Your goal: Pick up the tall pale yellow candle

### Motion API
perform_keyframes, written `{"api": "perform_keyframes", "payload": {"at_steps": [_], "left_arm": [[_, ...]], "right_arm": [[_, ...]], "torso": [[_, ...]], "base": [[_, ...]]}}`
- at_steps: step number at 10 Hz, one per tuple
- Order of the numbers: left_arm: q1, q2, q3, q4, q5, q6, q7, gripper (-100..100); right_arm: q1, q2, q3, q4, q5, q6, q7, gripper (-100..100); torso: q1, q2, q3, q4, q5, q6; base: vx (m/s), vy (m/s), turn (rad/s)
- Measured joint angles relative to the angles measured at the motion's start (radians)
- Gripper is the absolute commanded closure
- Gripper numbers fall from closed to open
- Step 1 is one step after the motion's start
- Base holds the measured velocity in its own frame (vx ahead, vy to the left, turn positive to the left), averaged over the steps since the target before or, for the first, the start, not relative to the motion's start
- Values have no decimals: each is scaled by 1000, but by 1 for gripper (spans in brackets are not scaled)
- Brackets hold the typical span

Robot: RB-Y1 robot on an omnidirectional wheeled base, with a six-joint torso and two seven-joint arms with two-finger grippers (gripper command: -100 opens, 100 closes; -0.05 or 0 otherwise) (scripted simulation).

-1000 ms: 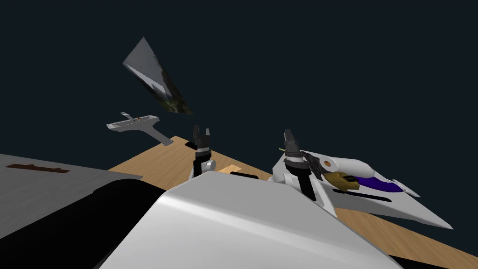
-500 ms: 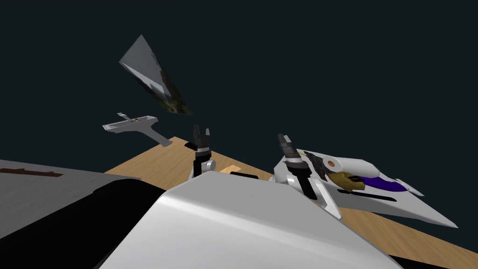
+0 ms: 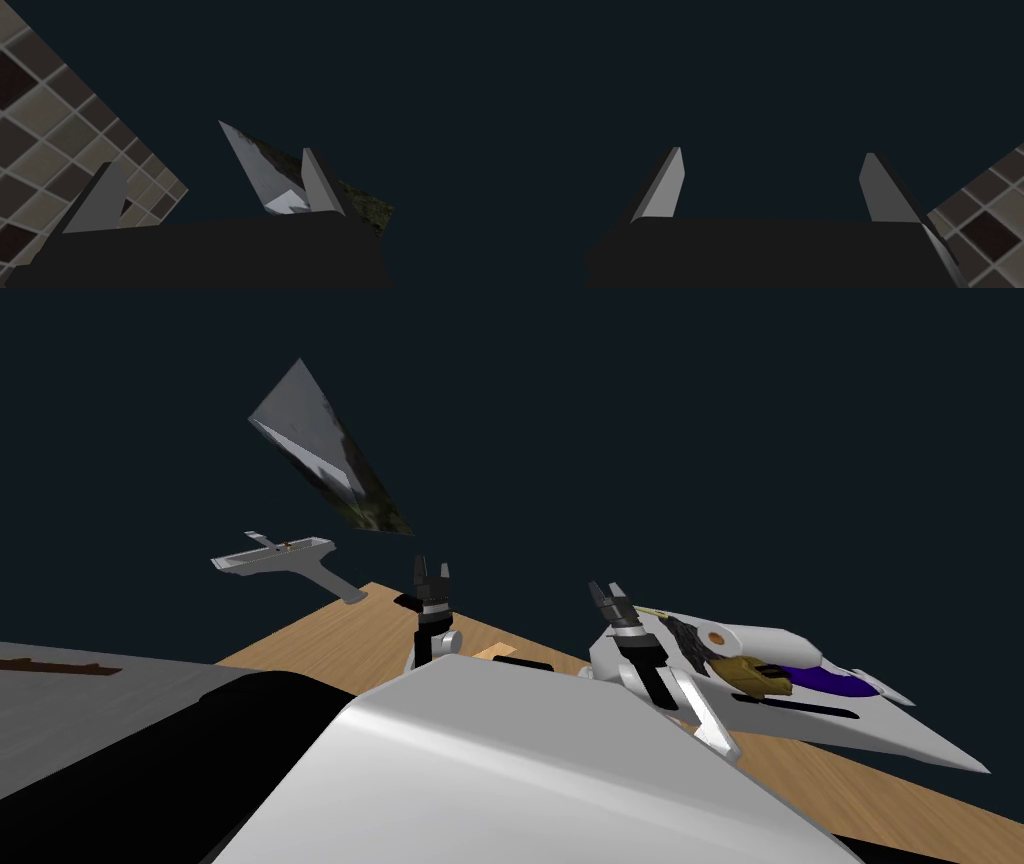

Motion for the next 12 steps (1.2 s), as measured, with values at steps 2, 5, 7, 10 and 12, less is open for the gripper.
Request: {"api": "perform_keyframes", "payload": {"at_steps": [2,5,7,10,12], "left_arm": [[0,0,0,0,0,0,0,0],[0,0,0,0,0,0,0,0],[0,0,0,0,0,0,0,0],[0,0,0,0,0,0,0,0],[0,0,0,0,0,0,0,0]], "right_arm": [[-7,-15,-12,42,61,2,47,-100],[-1,-47,-34,89,147,18,118,-100],[-11,-64,-51,150,206,11,170,-100],[-13,-108,-67,194,282,31,224,-100],[-18,-135,-71,220,330,46,255,-100]], "torso": [[0,1,1,0,0,0],[1,0,0,0,0,0],[1,0,0,0,0,0],[0,1,0,0,0,0],[0,0,0,0,0,0]], "base": [[0,59,-32],[13,65,-18],[15,61,-20],[4,53,-19],[6,57,-20]]}}
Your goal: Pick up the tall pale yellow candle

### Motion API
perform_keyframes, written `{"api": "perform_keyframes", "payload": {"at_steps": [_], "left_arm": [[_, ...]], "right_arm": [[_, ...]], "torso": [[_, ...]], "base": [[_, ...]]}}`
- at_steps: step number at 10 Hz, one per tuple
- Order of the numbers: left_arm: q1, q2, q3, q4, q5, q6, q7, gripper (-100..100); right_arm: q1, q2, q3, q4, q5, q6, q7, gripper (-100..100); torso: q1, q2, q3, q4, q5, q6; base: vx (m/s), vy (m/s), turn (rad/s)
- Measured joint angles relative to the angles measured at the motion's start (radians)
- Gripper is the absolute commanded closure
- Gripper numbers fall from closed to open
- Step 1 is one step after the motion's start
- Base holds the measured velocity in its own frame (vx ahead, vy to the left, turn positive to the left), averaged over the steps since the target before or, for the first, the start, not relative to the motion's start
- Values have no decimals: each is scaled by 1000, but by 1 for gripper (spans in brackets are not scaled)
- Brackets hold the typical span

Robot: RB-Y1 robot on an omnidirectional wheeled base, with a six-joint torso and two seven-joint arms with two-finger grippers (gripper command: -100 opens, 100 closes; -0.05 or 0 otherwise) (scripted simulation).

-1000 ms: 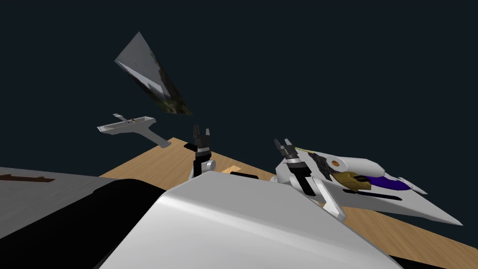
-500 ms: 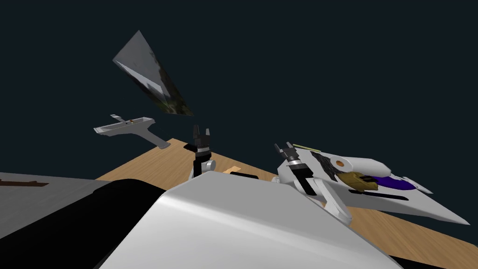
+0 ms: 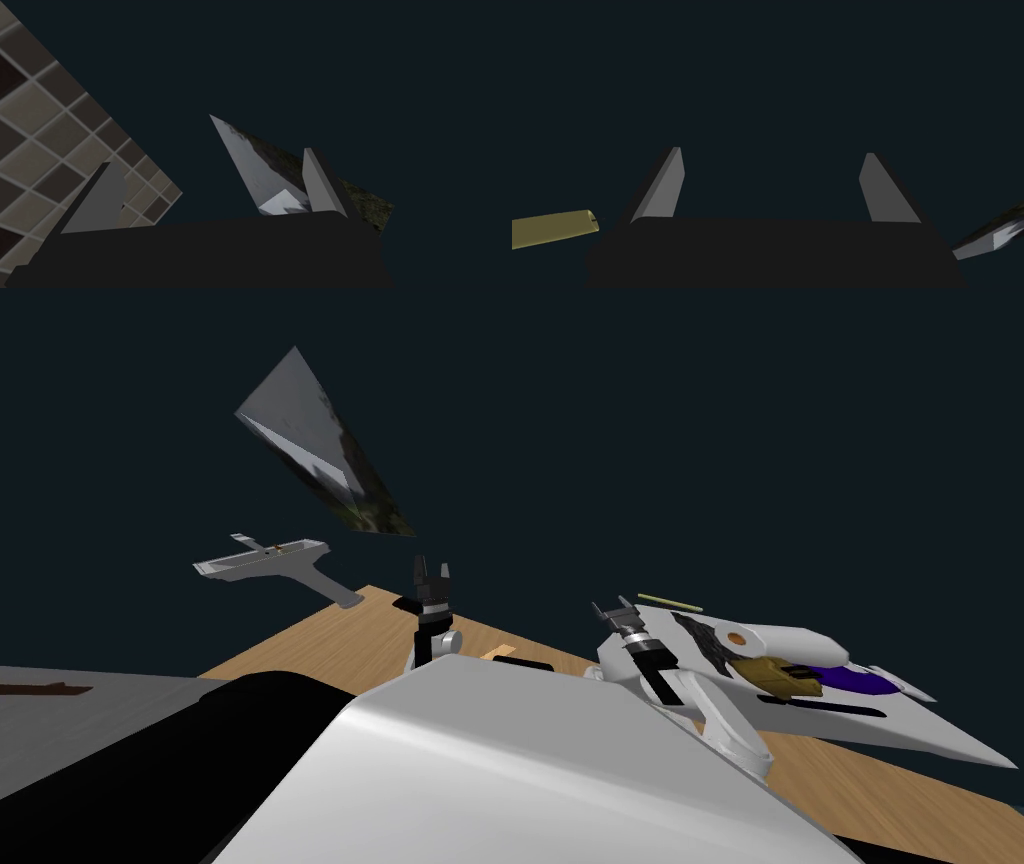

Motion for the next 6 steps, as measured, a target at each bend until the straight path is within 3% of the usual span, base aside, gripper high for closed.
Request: {"api": "perform_keyframes", "payload": {"at_steps": [6], "left_arm": [[0,0,0,0,0,0,0,0]], "right_arm": [[-1,-97,-41,108,146,22,116,-100]], "torso": [[0,1,0,0,0,0]], "base": [[4,54,-21]]}}
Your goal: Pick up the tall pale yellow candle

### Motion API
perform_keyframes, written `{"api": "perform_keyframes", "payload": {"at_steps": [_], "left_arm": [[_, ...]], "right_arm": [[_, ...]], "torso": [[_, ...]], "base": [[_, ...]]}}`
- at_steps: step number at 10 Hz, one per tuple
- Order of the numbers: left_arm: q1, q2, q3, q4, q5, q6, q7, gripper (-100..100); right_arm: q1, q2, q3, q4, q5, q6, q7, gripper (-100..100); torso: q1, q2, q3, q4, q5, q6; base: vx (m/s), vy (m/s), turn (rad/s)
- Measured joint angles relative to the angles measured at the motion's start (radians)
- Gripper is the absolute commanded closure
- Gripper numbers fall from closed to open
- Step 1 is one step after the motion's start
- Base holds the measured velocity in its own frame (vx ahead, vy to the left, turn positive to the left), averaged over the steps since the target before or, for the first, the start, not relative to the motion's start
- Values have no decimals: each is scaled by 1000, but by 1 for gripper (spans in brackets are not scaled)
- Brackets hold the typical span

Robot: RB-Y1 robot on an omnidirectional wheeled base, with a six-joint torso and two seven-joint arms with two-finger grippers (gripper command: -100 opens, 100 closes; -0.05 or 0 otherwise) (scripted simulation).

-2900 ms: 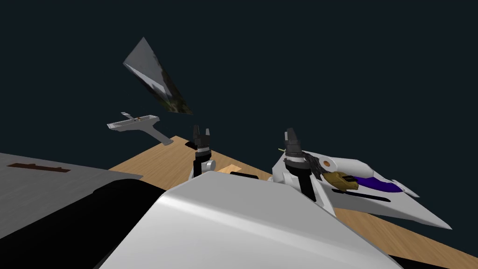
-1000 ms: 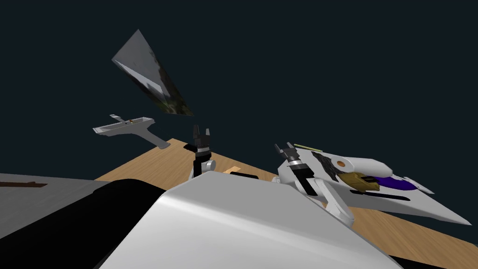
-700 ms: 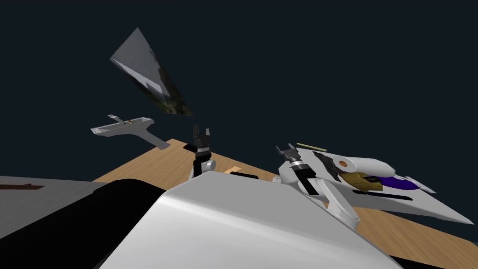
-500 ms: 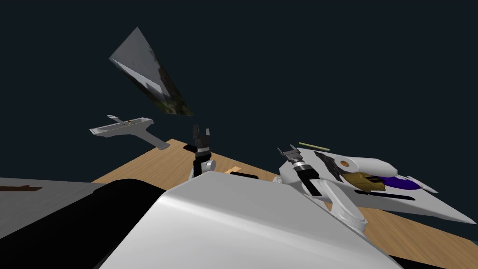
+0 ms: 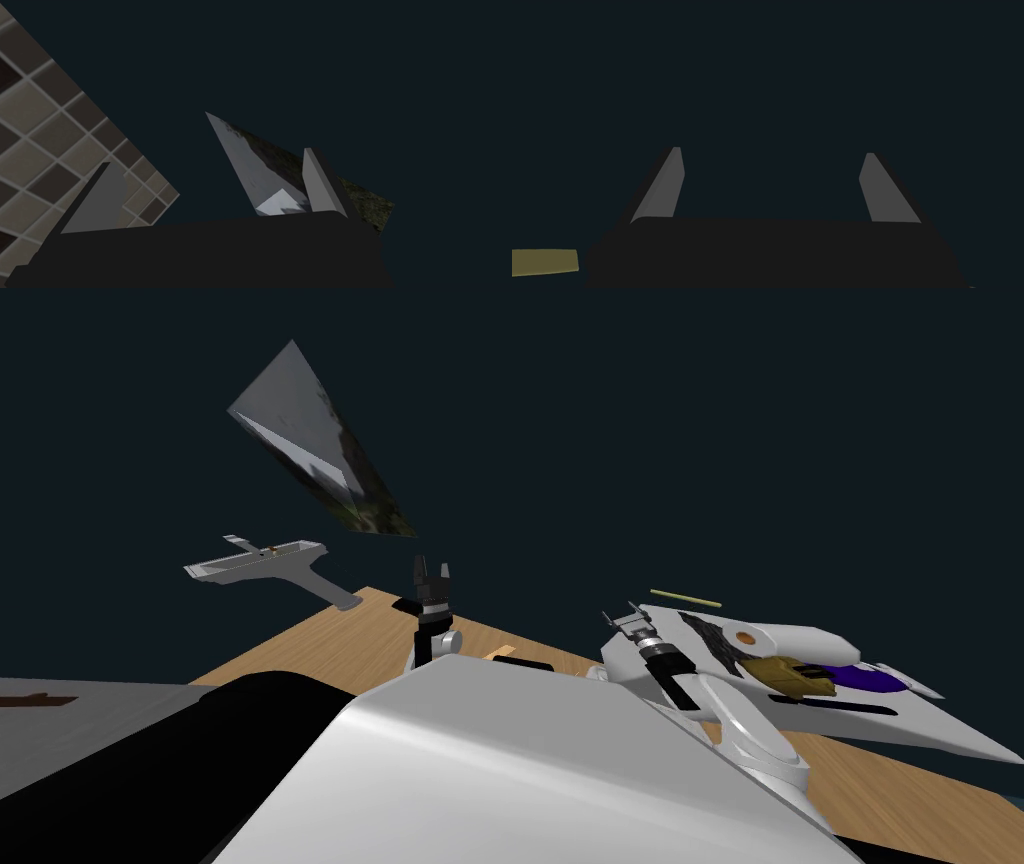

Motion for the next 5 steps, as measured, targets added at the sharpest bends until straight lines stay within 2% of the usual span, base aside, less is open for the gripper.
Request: {"api": "perform_keyframes", "payload": {"at_steps": [1,2,4,5], "left_arm": [[0,0,0,0,0,0,0,0],[0,0,0,0,0,0,0,0],[0,0,0,0,0,0,0,0],[0,0,0,0,0,0,0,0]], "right_arm": [[2,-28,1,11,34,20,15,-100],[3,-31,-6,24,50,21,34,-100],[-11,-71,-25,80,102,21,77,-100],[-27,-82,-38,124,129,16,114,-100]], "torso": [[1,0,0,0,0,0],[0,0,0,0,0,0],[-1,-1,0,0,0,0],[0,-1,0,0,0,0]], "base": [[5,44,-15],[6,39,-19],[9,51,-36],[3,56,-33]]}}
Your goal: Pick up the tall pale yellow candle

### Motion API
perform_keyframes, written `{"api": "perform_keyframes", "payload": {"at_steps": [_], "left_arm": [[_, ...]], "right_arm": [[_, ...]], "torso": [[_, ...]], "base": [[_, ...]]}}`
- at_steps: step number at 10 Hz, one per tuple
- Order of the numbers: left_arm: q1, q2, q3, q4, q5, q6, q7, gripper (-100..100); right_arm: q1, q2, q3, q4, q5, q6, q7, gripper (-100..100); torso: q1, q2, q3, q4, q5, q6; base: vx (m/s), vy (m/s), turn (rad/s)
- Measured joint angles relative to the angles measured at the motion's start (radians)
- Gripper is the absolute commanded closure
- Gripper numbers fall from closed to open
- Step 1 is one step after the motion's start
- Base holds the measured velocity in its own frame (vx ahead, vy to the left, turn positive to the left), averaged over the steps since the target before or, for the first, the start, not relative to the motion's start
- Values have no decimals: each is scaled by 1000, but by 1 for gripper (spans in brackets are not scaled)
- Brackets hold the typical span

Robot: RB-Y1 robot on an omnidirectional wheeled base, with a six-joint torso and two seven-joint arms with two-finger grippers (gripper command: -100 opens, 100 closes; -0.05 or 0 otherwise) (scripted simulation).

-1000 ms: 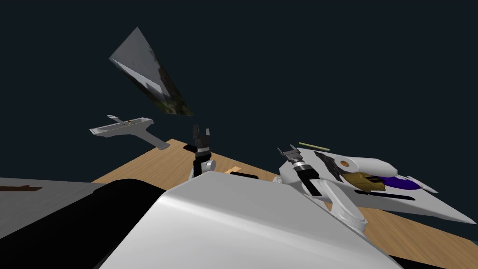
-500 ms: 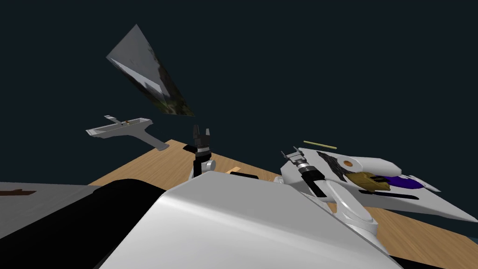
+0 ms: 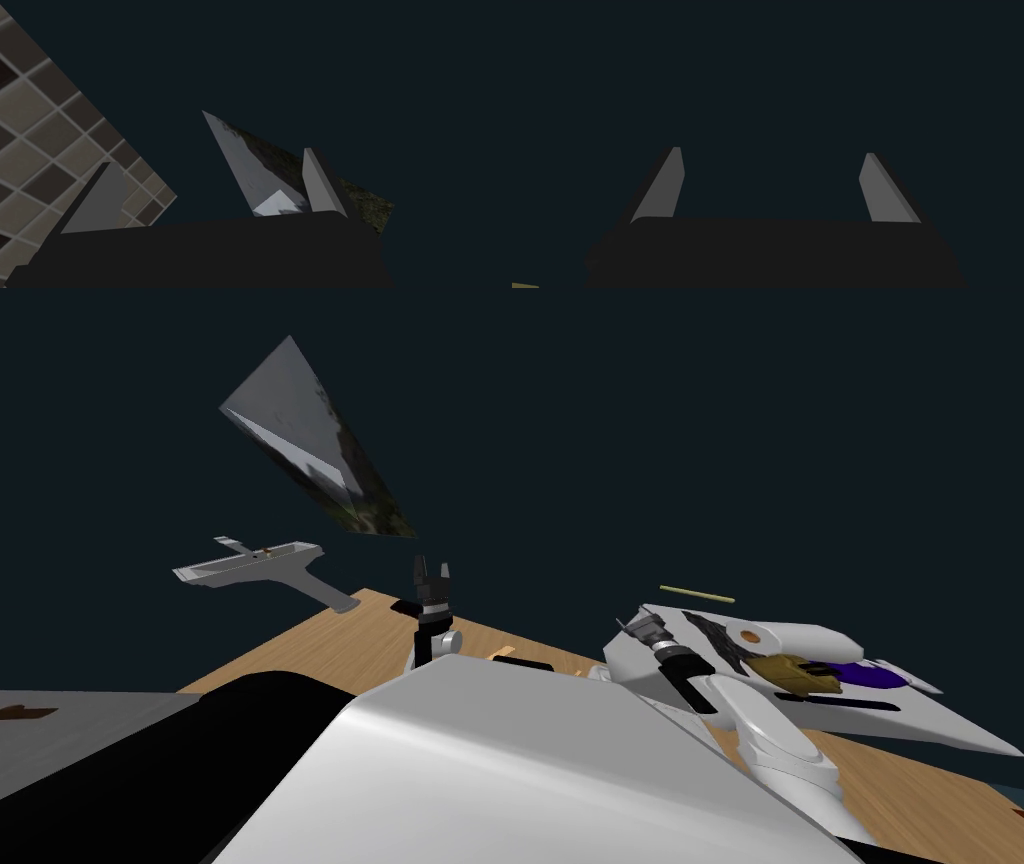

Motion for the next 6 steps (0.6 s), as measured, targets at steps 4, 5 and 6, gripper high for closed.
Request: {"api": "perform_keyframes", "payload": {"at_steps": [4,5,6], "left_arm": [[0,0,0,0,0,0,0,0],[0,0,0,0,0,0,0,0],[0,0,0,0,0,0,0,0]], "right_arm": [[15,-73,-25,37,89,25,58,-100],[9,-94,-20,51,119,40,69,-100],[6,-116,-18,63,145,54,77,-100]], "torso": [[-1,1,0,0,0,0],[-1,0,0,0,0,0],[-1,0,0,0,0,0]], "base": [[1,29,-21],[3,33,-21],[2,25,-5]]}}
